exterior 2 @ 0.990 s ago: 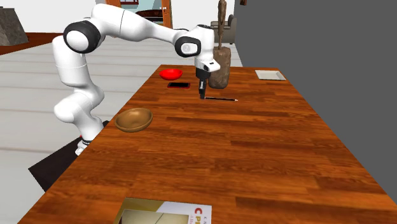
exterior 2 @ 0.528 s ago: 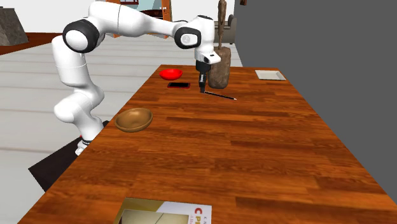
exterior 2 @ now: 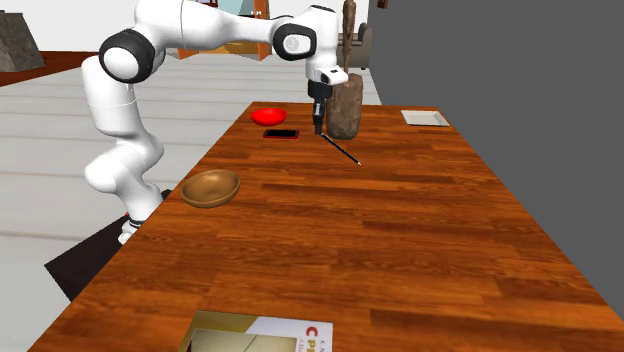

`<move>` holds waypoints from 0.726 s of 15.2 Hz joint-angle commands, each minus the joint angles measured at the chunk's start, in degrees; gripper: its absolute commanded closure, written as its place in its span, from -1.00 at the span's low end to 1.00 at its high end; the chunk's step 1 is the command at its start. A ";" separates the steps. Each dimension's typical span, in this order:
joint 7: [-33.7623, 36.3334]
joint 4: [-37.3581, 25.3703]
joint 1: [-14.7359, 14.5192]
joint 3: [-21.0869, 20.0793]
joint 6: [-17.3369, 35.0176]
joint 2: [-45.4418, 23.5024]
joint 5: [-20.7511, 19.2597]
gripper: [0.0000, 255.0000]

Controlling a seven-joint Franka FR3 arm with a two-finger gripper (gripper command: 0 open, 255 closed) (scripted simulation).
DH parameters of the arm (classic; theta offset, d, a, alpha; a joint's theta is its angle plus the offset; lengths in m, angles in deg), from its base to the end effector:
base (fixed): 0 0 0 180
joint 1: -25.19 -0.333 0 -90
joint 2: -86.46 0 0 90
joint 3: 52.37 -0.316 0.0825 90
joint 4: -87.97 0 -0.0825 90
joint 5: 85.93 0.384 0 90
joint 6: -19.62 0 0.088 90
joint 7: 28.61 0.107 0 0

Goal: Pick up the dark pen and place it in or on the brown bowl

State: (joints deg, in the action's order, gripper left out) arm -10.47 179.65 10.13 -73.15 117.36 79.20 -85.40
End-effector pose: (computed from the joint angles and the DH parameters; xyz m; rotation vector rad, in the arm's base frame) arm 0.4909 0.3414 0.5538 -3.0627 -0.4711 0.0556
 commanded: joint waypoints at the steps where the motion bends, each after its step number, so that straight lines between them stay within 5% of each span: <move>1: 0.01 -0.87 0.00 -0.01 -0.96 0.07 0.03 1.00; 11: -10.61 24.00 3.89 5.08 1.02 23.42 6.81 1.00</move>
State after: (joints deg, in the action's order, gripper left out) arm -19.93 201.41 13.79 -68.74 118.33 100.46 -79.03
